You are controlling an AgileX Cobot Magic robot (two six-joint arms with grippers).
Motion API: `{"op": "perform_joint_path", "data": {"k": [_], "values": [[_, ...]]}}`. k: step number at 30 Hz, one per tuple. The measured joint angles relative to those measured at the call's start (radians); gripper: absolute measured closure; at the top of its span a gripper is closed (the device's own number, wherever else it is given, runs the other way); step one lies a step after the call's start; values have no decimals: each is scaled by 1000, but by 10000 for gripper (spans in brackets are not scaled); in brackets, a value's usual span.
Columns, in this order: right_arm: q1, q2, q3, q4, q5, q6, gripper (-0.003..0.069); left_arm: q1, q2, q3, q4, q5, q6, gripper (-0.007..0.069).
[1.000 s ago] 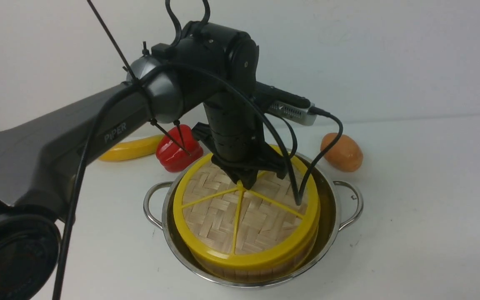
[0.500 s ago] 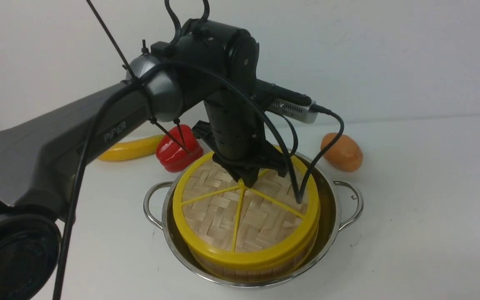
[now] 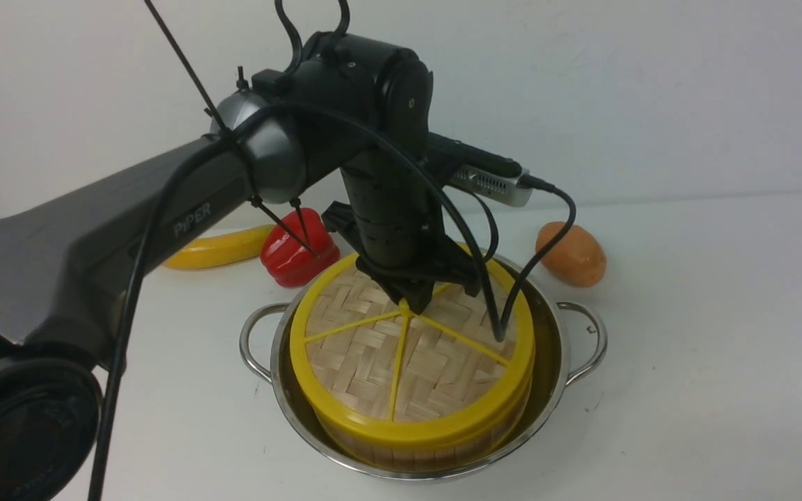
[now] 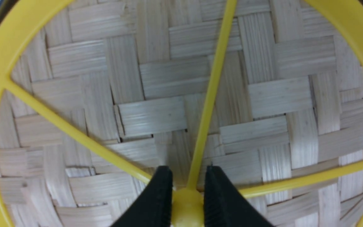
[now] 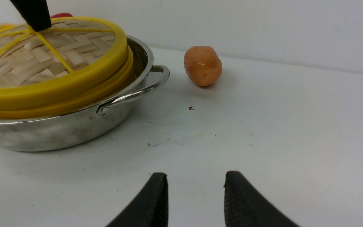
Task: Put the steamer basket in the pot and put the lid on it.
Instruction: Use the left arm to place the steamer lid on the steamer
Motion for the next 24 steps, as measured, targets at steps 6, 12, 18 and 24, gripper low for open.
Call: {"op": "perform_joint_path", "data": {"k": [6, 12, 18, 24], "values": [[0, 0, 0, 0, 0, 0, 418, 0, 0, 0, -9, 0, 2, 503], [0, 0, 0, 0, 0, 0, 418, 0, 0, 0, -12, 0, 14, 503], [0, 0, 0, 0, 0, 0, 418, 0, 0, -1, -14, 0, 20, 503], [0, 0, 0, 0, 0, 0, 418, 0, 1, -30, -14, 0, 20, 503]]}}
